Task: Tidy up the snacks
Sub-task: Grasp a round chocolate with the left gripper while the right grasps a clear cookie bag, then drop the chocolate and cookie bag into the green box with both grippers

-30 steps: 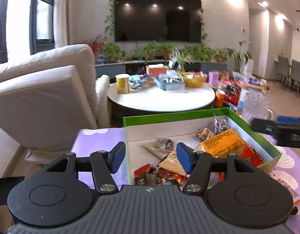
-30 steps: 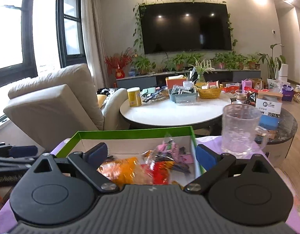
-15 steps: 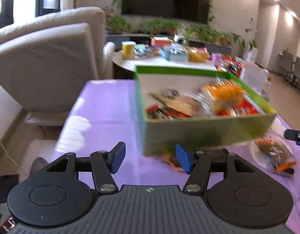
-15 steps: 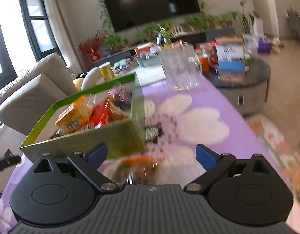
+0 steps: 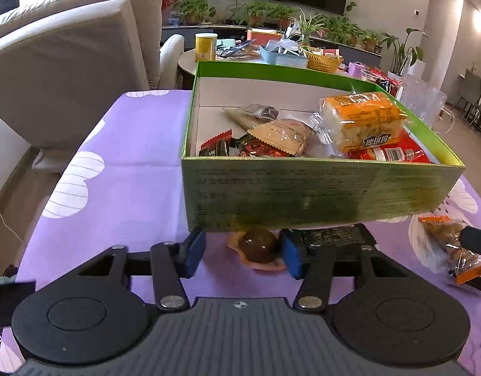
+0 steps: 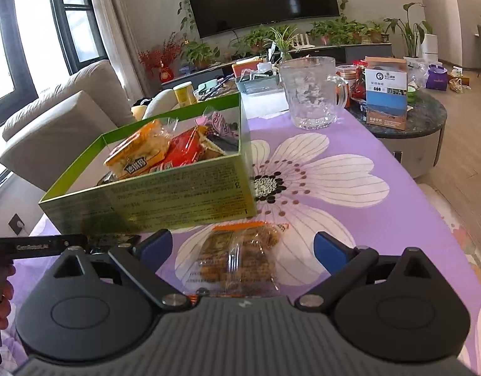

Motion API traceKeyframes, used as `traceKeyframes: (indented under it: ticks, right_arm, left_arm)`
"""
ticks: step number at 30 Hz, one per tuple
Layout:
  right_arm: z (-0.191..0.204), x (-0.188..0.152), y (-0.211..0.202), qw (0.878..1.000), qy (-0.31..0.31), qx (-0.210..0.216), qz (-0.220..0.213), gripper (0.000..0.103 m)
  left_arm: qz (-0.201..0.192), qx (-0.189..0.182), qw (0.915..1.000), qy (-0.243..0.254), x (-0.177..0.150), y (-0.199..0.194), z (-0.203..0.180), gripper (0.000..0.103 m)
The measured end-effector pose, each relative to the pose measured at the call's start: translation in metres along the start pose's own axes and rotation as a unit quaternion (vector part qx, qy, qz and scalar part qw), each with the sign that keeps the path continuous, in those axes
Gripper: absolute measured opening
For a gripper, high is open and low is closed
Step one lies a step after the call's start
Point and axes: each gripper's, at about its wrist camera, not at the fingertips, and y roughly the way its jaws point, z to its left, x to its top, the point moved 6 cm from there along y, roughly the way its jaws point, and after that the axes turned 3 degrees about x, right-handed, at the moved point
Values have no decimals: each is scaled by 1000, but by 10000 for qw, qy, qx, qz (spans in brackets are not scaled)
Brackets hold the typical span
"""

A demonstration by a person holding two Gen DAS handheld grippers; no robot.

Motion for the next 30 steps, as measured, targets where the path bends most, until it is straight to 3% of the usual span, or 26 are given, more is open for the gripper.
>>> traceKeyframes:
  ticks: [2,7,13,23,30]
  right_arm:
    - [3,-3,2,10000,-50,15,45,59]
    - [13,-7,11,9995,-278,11,118,59]
    - [14,-11,20,9978,-517,-337,228,59]
    - [22,-14,20,9931,-941,-619,327,58]
    - [19,-8,0,9960,-659,-542,273,58]
  left_arm:
    - [-10,-28,10000,11,-1,-1,-1,33]
    - [-1,-313,9993,219,-10,-11,-7,33]
    - [-16,-599,9977,319,-34,-38,-6,32]
    - [-40,-664,9978,71,-40,-65,8,32]
    - [-191,-727,9971,68,-40,-78,6,33]
